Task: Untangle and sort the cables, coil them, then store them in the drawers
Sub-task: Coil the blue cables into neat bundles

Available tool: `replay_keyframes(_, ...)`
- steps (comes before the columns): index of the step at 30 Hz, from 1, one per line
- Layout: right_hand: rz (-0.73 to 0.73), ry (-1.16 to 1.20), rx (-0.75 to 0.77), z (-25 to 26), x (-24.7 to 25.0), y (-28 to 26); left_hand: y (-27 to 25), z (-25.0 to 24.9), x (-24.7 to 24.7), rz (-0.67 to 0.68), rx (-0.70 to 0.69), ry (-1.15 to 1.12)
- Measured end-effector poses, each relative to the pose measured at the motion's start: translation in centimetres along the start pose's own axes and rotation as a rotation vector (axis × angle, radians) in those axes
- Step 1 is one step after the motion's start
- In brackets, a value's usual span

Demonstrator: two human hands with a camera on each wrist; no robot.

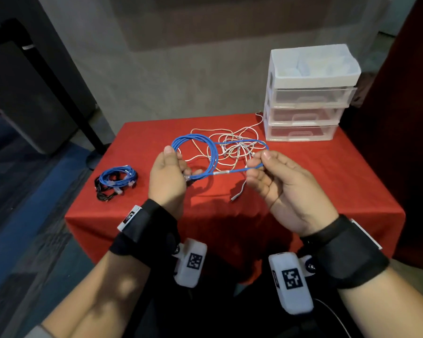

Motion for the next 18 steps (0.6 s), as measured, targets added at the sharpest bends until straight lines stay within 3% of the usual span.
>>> replay_keyframes(7, -0.084, 0.079, 0.081, -0.2, 0.2, 0.3, 0.1, 0.4, -0.3, -0.020, -0.014, 0.009)
replay_keyframes(11, -0.053, 0.030, 0.095, -1.0, 0.3, 0.4, -0.5, 0.4, -0.8, -0.048, 0.119, -0.047)
replay_keyframes(16, -0.015, -0.392, 0.077, -3.7, -0.2, 0.1, -1.9, -0.3, -2.2, 0.191, 0.409, -0.353)
replay_keyframes(18, 0.029, -0.543, 0.082, -4.5, -0.4, -0.2, -2.2, -0.6, -2.8, 0.228, 0.414, -0.352)
Point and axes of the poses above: each hand's wrist, its own y-axis towards the middle knuckle, its own x-axis out of the back of the hand, z = x × y, the point moved 1 cm from there along y, towards the middle knuckle, and after that the axes turned 5 degrees about z, right-handed, at the moved point
